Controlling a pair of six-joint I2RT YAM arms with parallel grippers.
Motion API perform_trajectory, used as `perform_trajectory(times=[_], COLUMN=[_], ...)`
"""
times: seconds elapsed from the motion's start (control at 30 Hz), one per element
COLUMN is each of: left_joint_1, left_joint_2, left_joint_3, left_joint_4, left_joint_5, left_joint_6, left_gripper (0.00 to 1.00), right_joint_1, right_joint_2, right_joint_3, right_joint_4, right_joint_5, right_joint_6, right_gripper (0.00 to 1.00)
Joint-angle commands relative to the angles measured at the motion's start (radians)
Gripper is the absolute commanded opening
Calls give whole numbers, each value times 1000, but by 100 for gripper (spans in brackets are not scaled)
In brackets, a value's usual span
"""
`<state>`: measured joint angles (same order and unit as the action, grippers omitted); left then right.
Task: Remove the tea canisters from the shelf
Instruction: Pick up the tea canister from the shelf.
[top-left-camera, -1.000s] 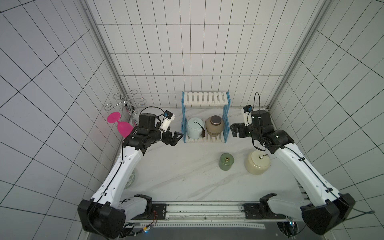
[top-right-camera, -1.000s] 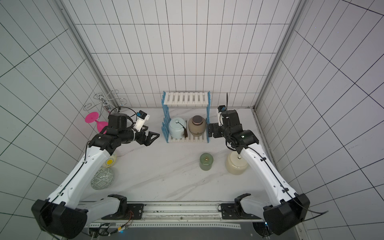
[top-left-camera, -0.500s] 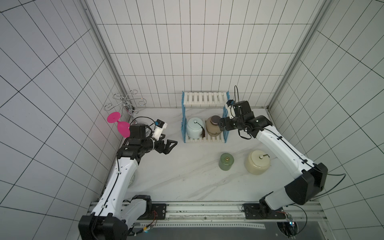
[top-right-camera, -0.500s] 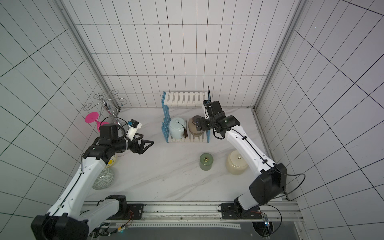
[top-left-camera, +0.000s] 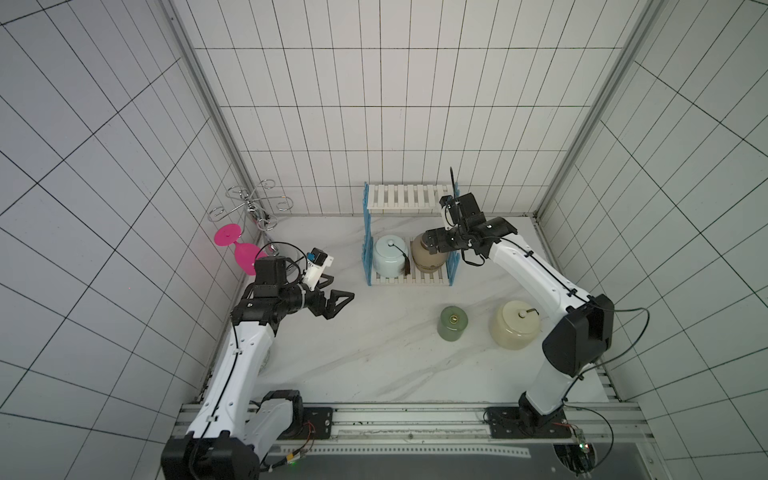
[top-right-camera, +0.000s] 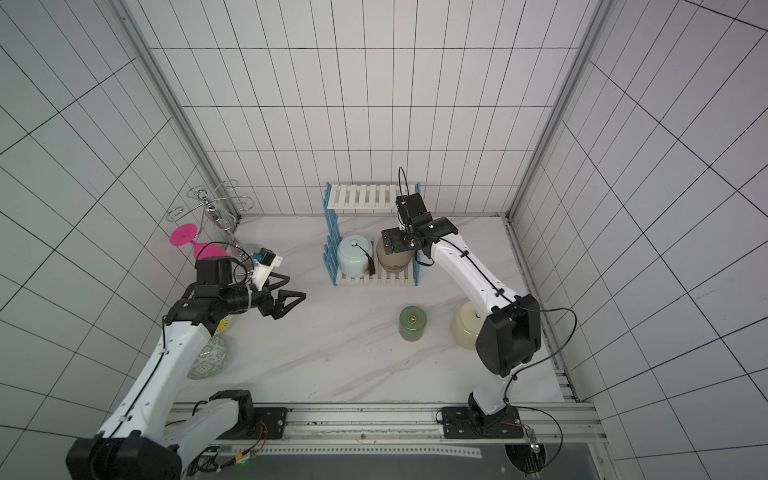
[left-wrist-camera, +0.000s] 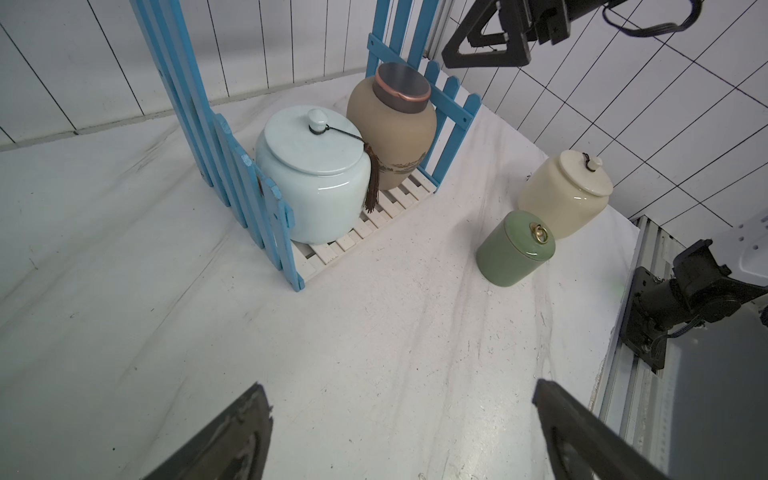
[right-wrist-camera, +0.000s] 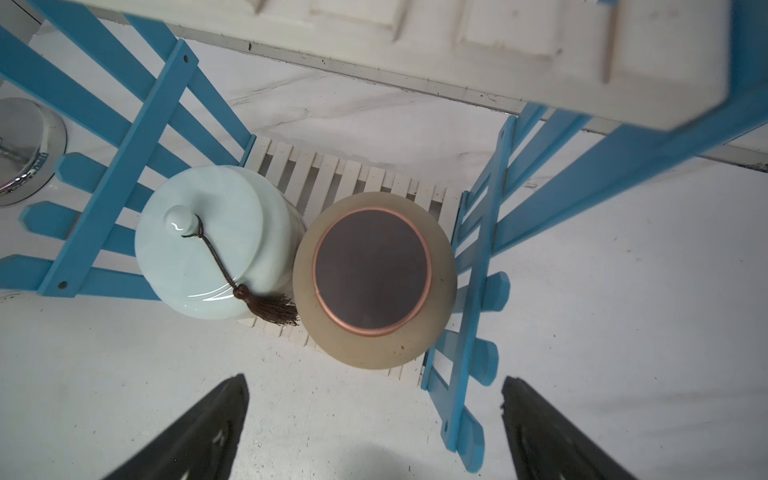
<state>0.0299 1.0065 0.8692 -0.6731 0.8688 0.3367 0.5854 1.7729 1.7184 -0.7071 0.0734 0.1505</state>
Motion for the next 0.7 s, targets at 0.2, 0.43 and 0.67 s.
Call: perform_trajectory(times=[0.2,0.43,0.67], left_joint_1=[4,1,1], left_joint_2=[-16,-11,-11], left_joint_3=[-22,-25,-30], left_joint_4=[12,17,21], left_joint_5=[30,36,27], left_joint_6=[27,23,22], left_gripper=[99,99,99], right_joint_1=[13,13,14], right_joint_2=[123,203,262], right_joint_3=[135,218,266], right_joint_4=[-51,-59,-66], right_joint_5=[58,53,64], right_joint_6=[-9,-14,-20], right_gripper=[98,96,96])
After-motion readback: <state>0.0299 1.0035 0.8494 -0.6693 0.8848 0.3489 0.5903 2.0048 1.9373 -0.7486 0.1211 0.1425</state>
